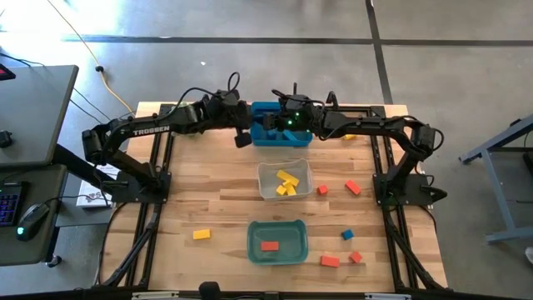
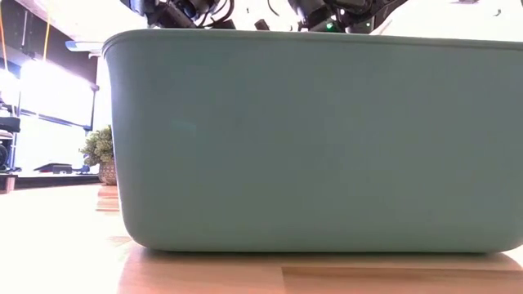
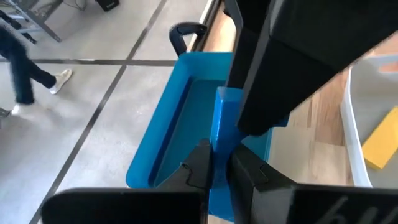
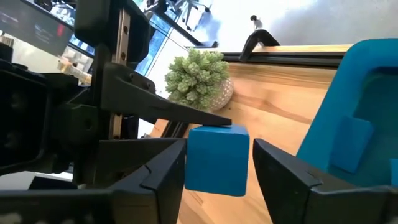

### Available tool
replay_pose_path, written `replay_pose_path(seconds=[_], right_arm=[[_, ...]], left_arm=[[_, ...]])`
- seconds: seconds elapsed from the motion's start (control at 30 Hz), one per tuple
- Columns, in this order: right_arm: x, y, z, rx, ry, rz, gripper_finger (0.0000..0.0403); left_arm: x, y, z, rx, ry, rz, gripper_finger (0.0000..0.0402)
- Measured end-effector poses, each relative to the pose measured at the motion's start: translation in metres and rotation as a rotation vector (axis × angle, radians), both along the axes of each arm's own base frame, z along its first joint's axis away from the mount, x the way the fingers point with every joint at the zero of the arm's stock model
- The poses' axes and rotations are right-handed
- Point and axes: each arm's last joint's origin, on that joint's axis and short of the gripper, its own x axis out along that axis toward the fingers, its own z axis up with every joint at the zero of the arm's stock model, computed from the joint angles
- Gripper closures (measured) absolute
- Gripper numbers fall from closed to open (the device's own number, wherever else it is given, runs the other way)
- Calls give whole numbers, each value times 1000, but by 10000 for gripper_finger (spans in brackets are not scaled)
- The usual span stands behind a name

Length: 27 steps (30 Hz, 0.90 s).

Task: Sort & place blocks by color
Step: Put the blue block into the blue bin

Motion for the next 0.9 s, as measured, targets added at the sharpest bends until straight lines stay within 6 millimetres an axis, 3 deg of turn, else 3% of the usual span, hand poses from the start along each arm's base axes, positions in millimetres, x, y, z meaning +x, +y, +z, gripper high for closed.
replay_pose_path(seconds=[0.2, 0.37, 0.47, 0.9], right_arm=[[0, 0, 1, 13, -13, -9, 240], [0, -1, 1, 19, -15, -12, 294], [0, -1, 1, 18, -15, -12, 299], [-1, -2, 0, 1, -4, -33, 299]], left_arm=[[0, 0, 0, -10, -13, 10, 392], [0, 0, 0, -11, -12, 13, 392], [0, 0, 0, -9, -11, 12, 387], [0, 0, 0, -21, -7, 0, 308]])
